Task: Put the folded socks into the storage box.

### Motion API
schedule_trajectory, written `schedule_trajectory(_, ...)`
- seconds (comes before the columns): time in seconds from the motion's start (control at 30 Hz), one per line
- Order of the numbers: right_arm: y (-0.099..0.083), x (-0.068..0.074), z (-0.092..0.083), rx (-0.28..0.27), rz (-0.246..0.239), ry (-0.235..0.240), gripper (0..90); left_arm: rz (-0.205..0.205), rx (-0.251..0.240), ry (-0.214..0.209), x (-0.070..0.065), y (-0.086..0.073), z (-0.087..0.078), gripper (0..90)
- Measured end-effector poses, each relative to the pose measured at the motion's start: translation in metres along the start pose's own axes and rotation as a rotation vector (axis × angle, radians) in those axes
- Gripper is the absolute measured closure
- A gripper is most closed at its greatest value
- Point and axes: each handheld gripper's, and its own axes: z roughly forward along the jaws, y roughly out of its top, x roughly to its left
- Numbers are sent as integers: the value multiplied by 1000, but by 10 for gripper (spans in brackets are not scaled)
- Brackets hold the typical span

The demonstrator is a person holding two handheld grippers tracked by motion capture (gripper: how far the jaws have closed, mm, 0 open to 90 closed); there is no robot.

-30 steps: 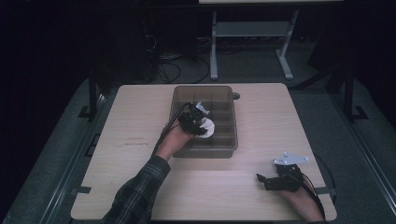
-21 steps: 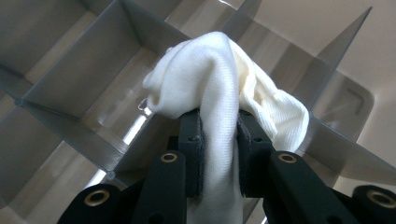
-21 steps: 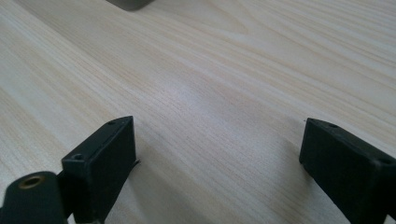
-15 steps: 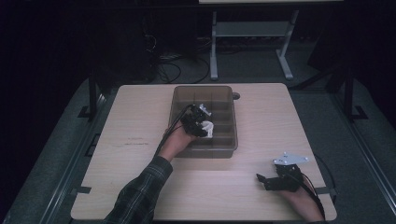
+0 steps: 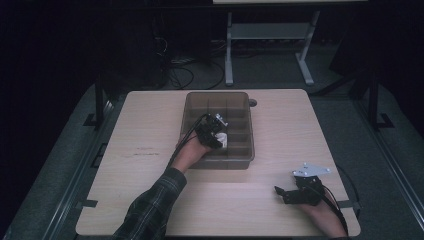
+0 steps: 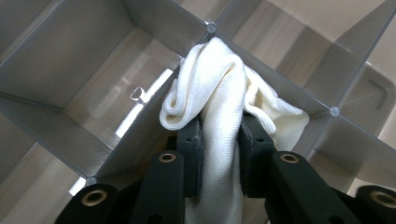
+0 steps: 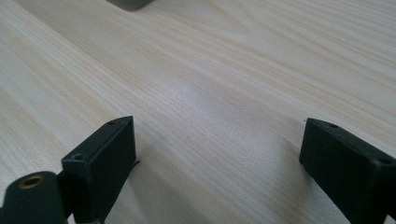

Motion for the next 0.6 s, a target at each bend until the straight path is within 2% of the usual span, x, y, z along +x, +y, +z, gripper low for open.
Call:
schedule_trajectory(0.23, 0, 0, 0, 0, 0, 0, 104, -3, -33, -6, 1, -1, -11, 642)
schedule_trajectory(0.33, 0, 0, 0, 0, 0, 0, 104, -5, -52, -10, 2, -1, -20, 641)
schedule_trajectory(0.4, 0, 0, 0, 0, 0, 0, 104, -9, -81, -12, 2, -2, -27, 643)
schedule_trajectory(0.53, 0, 0, 0, 0, 0, 0, 104, -25, -156, -21, 5, -1, -41, 714)
schedule_trajectory(0.6, 0, 0, 0, 0, 1, 0, 103, -22, -175, -26, 6, 0, -45, 771)
